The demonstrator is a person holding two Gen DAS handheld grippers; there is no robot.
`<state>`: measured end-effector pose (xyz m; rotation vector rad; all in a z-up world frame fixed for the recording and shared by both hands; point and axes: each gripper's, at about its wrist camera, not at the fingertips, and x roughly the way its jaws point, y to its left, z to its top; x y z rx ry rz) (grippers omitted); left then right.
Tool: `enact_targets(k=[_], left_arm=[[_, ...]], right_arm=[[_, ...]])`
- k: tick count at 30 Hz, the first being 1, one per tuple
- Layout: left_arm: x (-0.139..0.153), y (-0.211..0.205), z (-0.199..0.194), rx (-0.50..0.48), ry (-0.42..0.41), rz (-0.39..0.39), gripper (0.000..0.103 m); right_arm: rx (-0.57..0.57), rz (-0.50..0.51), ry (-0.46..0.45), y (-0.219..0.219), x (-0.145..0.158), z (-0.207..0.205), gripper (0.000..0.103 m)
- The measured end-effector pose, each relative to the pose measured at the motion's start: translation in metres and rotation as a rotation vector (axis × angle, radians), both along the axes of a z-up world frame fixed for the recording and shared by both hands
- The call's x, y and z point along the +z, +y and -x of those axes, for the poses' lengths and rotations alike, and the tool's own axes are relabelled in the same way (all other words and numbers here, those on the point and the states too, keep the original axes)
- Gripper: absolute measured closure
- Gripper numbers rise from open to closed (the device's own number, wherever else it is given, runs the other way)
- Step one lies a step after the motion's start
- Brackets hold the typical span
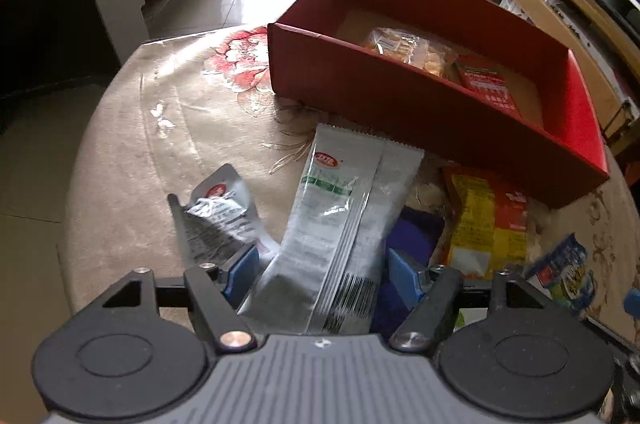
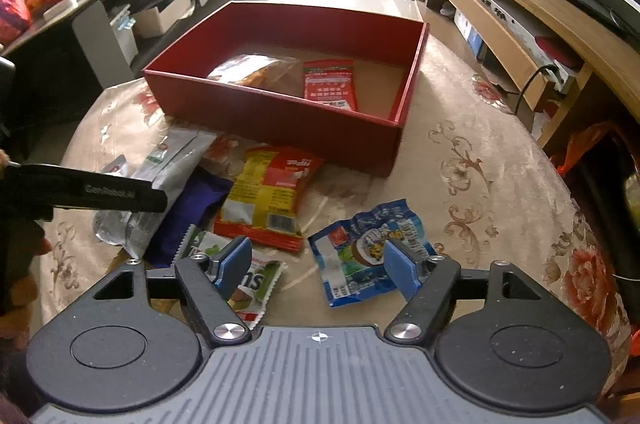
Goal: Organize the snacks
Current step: 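Withdraw both tools from the box back over the table, then grasp the silver-white stick pack with the left gripper while the right approaches the wrapped bun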
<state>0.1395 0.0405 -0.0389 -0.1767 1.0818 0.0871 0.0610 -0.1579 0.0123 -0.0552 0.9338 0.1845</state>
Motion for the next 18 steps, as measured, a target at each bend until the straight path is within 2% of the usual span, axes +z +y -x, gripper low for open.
enact_targets(k=[3, 7, 8, 12, 18], left_arm=[[-0.002, -0.005, -0.008, 0.007, -0.011, -0.023, 0.026], [-0.007, -0.014, -0.015, -0.022, -0.013, -0.053, 0.027], [-0.007, -0.016, -0.014, -0.031, -0.016, -0.06, 0.029], [-0.003, -0.018, -0.005, -0.063, -0.01, -0.045, 0.048], [0.002, -0.015, 0.019, -0.087, -0.005, -0.04, 0.056]], right_arm=[[-0.011, -0.003, 0.008, -0.006, -0.002, -0.001, 0.024], [-0.024, -0.007, 0.015, -0.014, -0.004, 0.0, 0.024], [-0.029, -0.008, 0.016, -0.016, -0.004, -0.001, 0.024], [-0.057, -0.007, 0.02, -0.029, -0.006, 0.0, 0.024], [-0.116, -0.014, 0.021, -0.055, -0.007, 0.01, 0.024]])
